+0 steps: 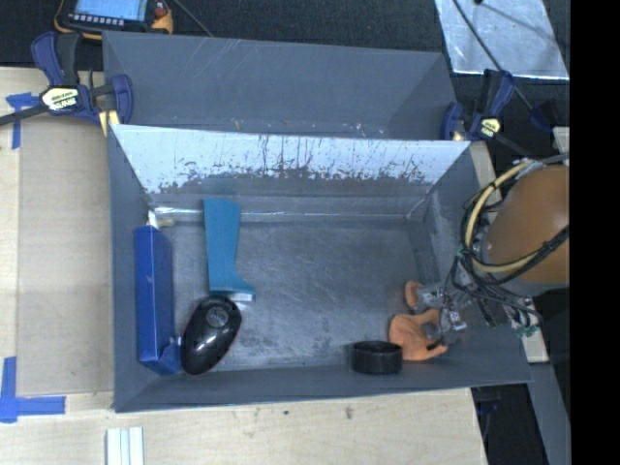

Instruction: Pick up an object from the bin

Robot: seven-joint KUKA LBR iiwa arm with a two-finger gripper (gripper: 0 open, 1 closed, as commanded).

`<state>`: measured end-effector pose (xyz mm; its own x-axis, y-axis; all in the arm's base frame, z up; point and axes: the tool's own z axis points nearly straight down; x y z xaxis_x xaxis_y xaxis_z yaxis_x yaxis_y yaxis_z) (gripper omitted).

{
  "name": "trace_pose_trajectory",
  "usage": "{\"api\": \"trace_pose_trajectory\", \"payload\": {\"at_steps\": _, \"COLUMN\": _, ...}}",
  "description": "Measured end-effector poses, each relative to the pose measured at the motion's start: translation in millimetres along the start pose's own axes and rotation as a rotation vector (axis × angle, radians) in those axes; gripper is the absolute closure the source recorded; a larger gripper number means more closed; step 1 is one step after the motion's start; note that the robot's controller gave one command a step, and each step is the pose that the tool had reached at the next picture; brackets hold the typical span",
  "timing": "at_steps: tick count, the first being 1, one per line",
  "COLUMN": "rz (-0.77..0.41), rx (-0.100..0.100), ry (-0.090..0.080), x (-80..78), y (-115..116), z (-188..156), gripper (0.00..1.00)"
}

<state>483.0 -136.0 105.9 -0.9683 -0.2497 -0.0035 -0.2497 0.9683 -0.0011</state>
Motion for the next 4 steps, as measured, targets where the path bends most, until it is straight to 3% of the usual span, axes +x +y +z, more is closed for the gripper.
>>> {"api": "trace_pose_trajectory", "payload": {"at_steps": 1, "rz": 0.023, "rx": 0.0, "ry": 0.001, "x": -8.2, "y": -14.1, "z": -85.9, "gripper": 1.0}}
{"api": "trace_pose_trajectory", "payload": {"at_steps": 4, "rz": 0.024, "rx": -0.001, "ry": 0.002, "x": -7.9, "y": -14.2, "z": -85.9, "gripper": 1.0}}
